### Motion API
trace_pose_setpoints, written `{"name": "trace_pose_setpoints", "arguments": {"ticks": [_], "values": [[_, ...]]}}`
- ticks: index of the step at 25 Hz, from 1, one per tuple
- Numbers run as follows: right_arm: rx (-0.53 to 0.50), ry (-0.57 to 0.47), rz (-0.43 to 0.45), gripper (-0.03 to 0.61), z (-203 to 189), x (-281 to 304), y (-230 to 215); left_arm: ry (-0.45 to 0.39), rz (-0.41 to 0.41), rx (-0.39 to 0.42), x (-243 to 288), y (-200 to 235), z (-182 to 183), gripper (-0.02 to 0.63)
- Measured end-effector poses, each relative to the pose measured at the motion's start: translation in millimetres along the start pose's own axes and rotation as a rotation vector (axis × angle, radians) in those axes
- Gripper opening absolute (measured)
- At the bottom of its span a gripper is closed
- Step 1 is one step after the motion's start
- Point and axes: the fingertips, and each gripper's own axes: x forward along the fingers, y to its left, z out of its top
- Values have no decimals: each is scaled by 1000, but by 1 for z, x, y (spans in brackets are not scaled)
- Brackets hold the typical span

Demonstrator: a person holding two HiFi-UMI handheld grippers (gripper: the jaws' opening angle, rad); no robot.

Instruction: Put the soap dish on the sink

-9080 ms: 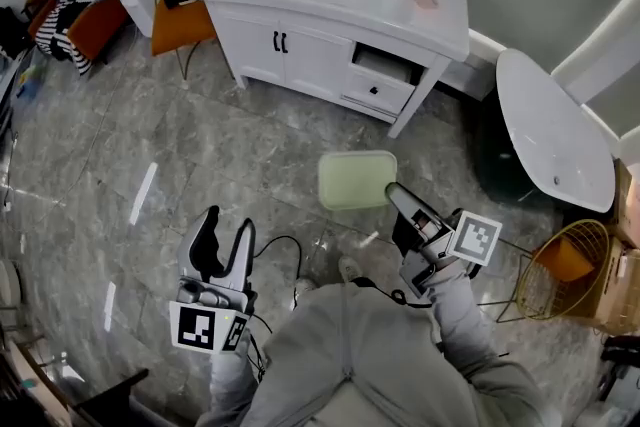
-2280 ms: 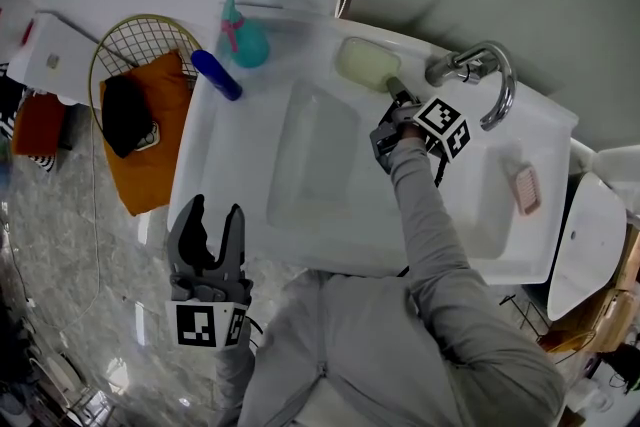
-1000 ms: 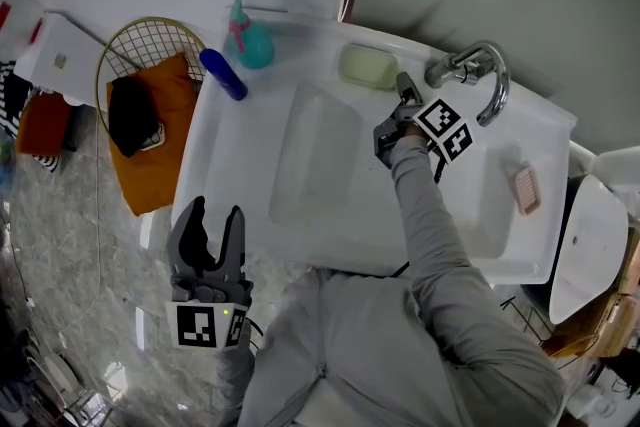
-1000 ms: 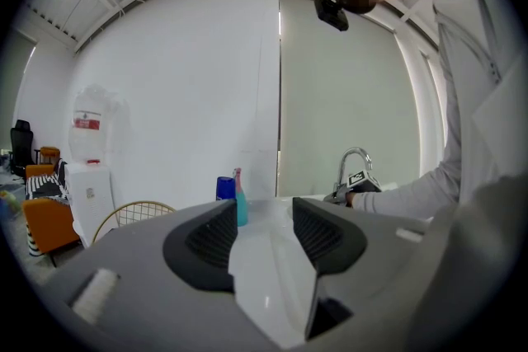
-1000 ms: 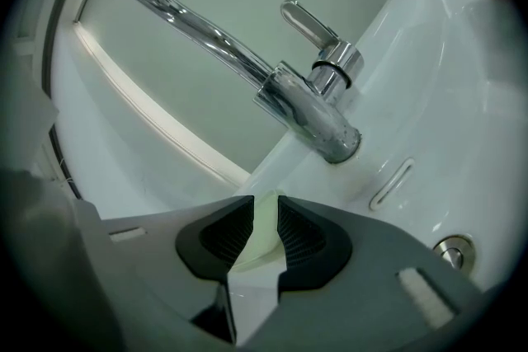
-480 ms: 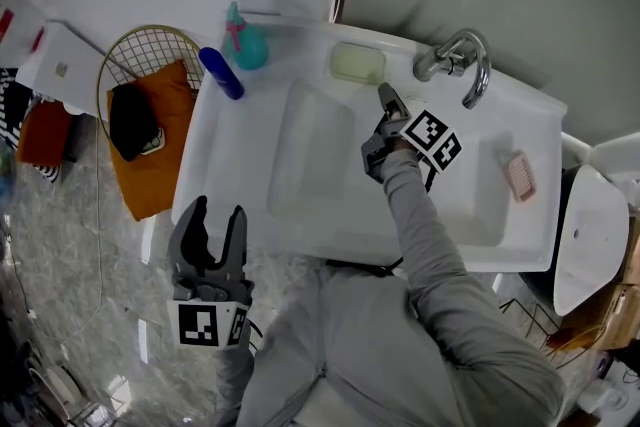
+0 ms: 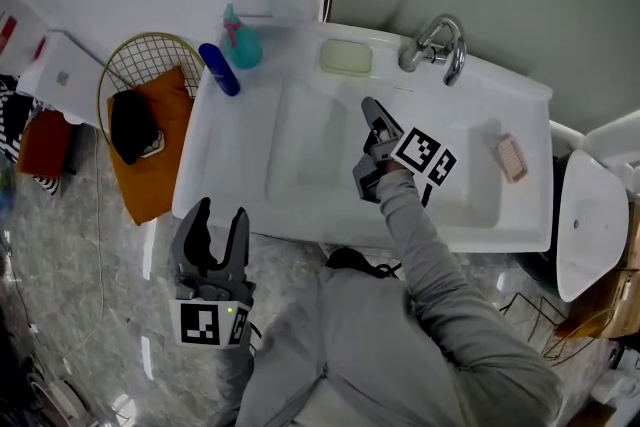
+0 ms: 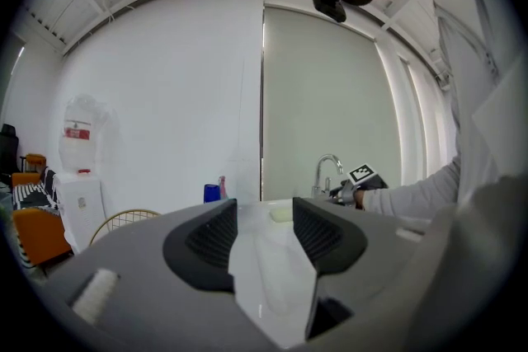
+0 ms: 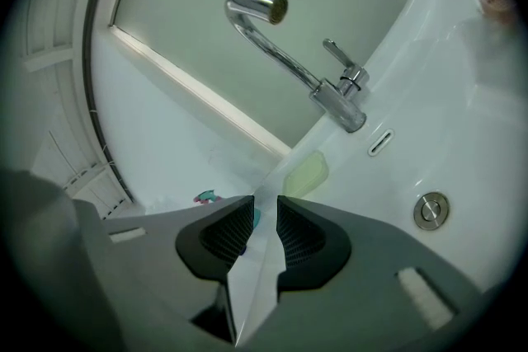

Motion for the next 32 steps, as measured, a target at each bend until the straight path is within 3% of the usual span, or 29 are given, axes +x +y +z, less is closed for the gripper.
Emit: {"name": "trace_pose_setpoints", "arguments": {"ticks": [8, 22, 29, 32], "values": [[-125, -20, 64, 71, -10, -54, 39, -19, -40, 0, -20, -17, 1, 225], [-436, -102, 153, 71, -19, -142, 99, -55, -78, 6, -40, -41, 10, 225], [-652, -163, 208, 71, -36, -171, 131, -70, -70, -6, -49, -47, 12, 225], [-690, -155, 211, 71, -46, -179, 137, -75, -68, -4, -53, -48, 13, 225]]}}
